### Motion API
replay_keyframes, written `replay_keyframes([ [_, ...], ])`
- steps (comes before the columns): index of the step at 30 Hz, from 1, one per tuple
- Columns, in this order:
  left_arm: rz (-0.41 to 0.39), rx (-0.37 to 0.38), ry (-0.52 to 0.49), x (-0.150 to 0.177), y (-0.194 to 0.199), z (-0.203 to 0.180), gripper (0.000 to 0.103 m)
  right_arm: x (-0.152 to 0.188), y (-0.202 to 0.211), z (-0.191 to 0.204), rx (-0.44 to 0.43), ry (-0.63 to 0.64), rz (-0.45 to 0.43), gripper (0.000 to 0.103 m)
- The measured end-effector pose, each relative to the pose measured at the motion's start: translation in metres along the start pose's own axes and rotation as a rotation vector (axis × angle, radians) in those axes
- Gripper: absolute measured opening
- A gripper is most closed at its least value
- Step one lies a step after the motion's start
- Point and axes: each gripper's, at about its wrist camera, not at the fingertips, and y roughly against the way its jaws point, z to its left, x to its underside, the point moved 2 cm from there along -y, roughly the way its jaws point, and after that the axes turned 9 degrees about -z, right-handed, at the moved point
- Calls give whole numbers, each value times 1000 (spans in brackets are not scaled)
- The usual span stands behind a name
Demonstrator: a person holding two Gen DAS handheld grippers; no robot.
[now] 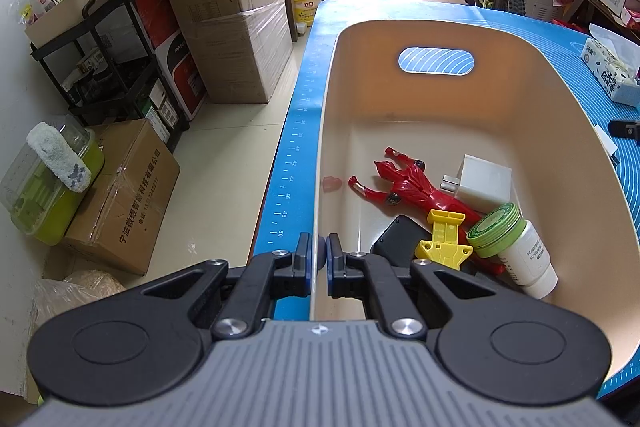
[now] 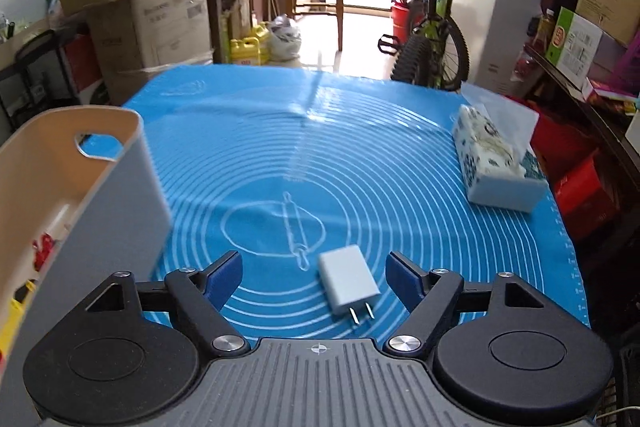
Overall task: Organize rigid objects
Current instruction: 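Move the right gripper to the second white charger and grasp it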
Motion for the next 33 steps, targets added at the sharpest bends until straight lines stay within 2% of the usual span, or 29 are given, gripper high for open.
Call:
replay_keyframes([
  [15,0,-6,-11,0,0,-4,8,35,-63,-37,47,-80,64,82],
  [20,0,-10,-15,0,0,-4,9,33,-71,-30,38,-43,29,83],
  [22,1,-9,-14,0,0,-4,9,33,-71,-28,30,-31,15,81],
  [24,2,-11,-15,0,0,-5,9,33,-70,-28,17,-31,9,72],
  [29,2,-11,-15,-1,0,-5,9,34,-68,-28,28,-38,-11,63],
  [31,2,-11,-13,-1,0,-5,9,34,-66,-28,26,-37,-16,54],
  [32,2,-11,-14,-1,0,-5,9,33,-66,-28,26,-33,-16,46],
  [33,2,-11,-13,-1,0,-5,9,33,-65,-26,27,-28,-15,43],
])
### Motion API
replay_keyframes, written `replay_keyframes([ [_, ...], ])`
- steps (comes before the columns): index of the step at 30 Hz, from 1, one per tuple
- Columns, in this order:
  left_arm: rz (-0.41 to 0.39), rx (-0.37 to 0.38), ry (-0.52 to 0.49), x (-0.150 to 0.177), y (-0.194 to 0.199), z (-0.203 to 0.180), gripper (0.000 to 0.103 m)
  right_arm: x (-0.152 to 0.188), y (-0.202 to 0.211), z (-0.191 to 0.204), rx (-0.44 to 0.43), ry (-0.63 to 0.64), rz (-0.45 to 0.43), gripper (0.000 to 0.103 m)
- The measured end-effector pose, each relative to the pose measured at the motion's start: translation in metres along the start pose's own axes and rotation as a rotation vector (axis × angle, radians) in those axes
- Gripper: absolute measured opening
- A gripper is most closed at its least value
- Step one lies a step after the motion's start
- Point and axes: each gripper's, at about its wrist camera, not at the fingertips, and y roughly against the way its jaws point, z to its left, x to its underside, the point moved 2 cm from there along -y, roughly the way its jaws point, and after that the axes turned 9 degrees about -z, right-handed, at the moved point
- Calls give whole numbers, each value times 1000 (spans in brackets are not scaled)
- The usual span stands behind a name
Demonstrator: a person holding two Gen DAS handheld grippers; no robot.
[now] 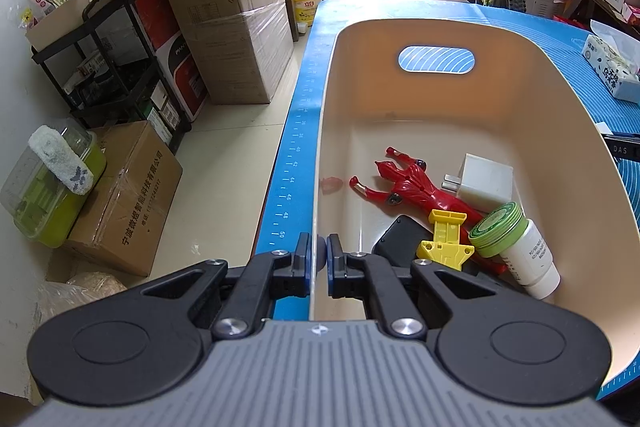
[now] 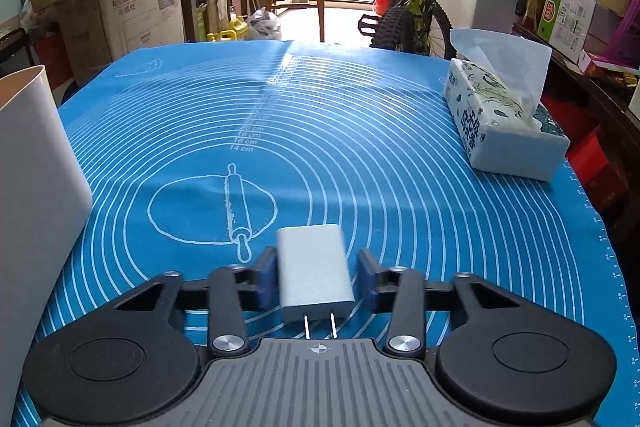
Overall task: Organize rigid objects
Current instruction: 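Move the right gripper to the second white charger and grasp it, then carry the white charger into the basket and release it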
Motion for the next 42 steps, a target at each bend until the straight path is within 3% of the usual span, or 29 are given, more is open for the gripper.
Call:
replay_keyframes([
  [12,1,2,5,0,0,1,9,-2,11,0,41,5,28,43],
  [24,1,2,9,1,-1,1,9,-32,58,1,54,-86,-57,43],
  [36,0,4,11,1,-1,1,9,-76,134,57,-93,-102,-306,43],
  [42,-1,5,12,1,-1,1,9,-82,153,104,-200,-66,-339,43],
])
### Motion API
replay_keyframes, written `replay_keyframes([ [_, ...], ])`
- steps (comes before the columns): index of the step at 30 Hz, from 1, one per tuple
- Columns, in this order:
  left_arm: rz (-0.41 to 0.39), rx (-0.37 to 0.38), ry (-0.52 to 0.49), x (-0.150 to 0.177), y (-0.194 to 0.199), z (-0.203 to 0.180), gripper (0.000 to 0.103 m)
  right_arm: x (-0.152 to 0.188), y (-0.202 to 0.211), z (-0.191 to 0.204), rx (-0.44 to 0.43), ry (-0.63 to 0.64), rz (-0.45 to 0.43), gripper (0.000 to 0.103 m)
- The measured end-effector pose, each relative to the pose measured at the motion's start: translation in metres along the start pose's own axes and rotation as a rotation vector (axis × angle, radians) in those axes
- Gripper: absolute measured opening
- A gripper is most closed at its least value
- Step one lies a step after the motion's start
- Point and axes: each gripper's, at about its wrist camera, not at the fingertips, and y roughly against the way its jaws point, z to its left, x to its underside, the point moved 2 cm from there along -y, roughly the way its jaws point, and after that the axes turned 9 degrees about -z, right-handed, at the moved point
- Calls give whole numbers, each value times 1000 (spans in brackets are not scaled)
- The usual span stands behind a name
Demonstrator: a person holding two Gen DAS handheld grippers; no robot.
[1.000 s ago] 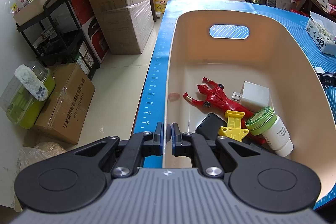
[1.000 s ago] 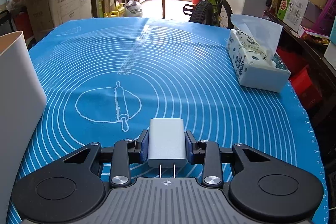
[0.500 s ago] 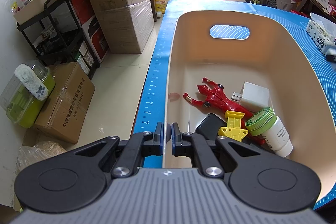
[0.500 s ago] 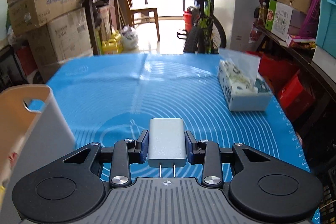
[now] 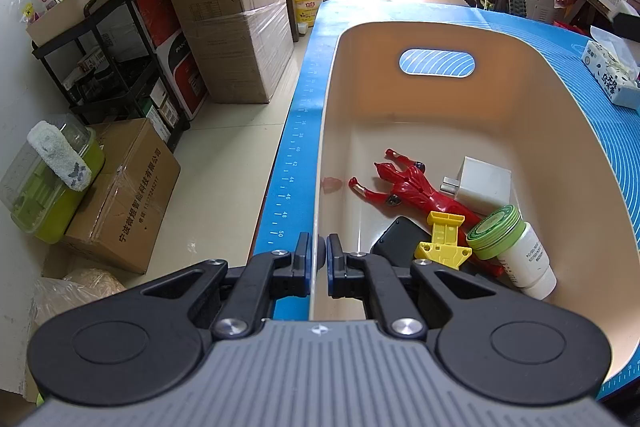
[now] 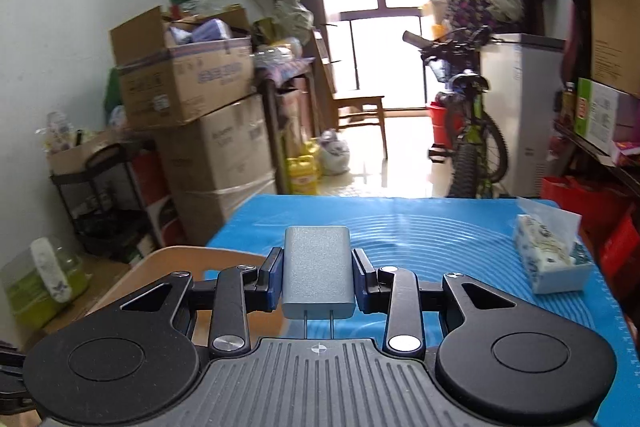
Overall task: Organize rigid objects
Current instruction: 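Carry the white charger into the basket and release it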
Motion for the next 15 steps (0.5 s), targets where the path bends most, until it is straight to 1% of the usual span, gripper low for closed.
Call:
replay_keyframes([
  [5,-1,0,0,0,0,0,9,7,0,36,-71,35,29,43],
  [10,-1,1,0,0,1,1,9,18,-2,64,-120,82,71,43],
  [15,-1,0,1,0,0,1,9,37,-8,89,-170,137,153,43],
])
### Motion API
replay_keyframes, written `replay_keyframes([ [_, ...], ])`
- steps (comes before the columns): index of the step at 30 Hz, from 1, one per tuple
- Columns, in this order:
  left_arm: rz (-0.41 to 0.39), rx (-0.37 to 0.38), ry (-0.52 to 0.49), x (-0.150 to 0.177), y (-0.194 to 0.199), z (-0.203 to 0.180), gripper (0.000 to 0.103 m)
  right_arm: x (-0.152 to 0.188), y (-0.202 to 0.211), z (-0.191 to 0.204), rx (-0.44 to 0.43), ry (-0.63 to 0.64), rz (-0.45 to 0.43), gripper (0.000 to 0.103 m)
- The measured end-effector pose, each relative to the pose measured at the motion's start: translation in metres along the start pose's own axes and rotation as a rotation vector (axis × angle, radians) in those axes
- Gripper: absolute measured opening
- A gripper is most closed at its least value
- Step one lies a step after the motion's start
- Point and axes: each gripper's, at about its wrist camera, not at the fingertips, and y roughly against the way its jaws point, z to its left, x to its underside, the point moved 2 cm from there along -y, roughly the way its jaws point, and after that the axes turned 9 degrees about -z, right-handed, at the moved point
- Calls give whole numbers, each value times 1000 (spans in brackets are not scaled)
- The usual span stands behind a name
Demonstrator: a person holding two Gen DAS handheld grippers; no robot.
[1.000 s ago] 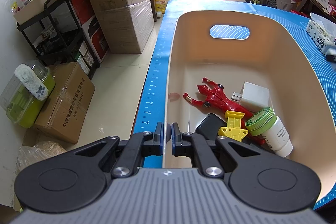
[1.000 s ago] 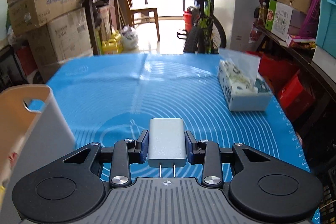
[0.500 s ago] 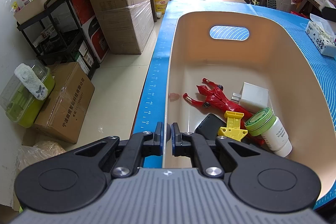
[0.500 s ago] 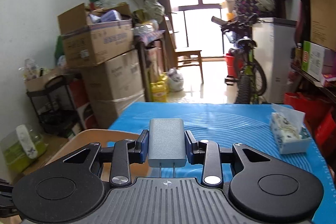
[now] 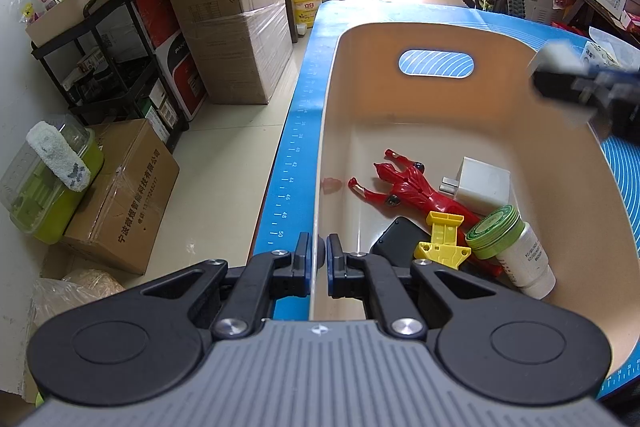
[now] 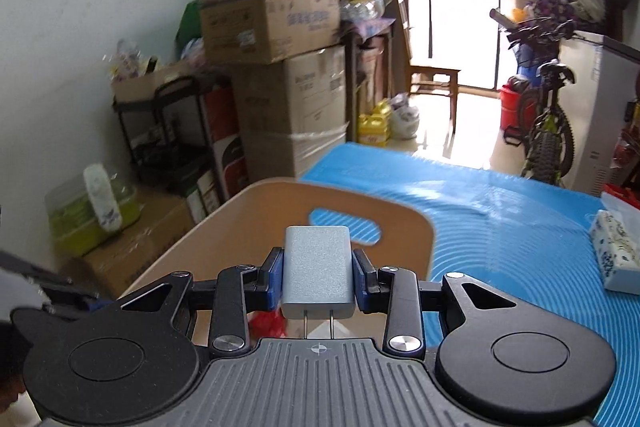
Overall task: Organize rigid objects
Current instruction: 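Carry the white charger into the basket and release it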
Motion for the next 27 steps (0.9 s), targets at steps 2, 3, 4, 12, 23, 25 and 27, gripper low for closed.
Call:
replay_keyframes([
  [2,0,0,0,0,0,0,9,7,-7,11,-20,31,43,43],
  [3,0,0,0,0,0,0,9,11,-11,16,-29,47,68,43],
  [4,0,0,1,0,0,0,9,15,-14,21,-35,62,91,43],
  [12,0,-2,0,0,0,-2,8,42,-32,44,-70,149,264,43],
  [23,3,-12,13,-1,1,-2,9,39,-27,37,-70,105,290,52],
  [25,2,-21,16,-1,2,-2,10,35,-24,33,-52,83,284,61],
  [27,-5,-29,29,-3,6,-2,40,31,-18,27,-38,47,267,74],
])
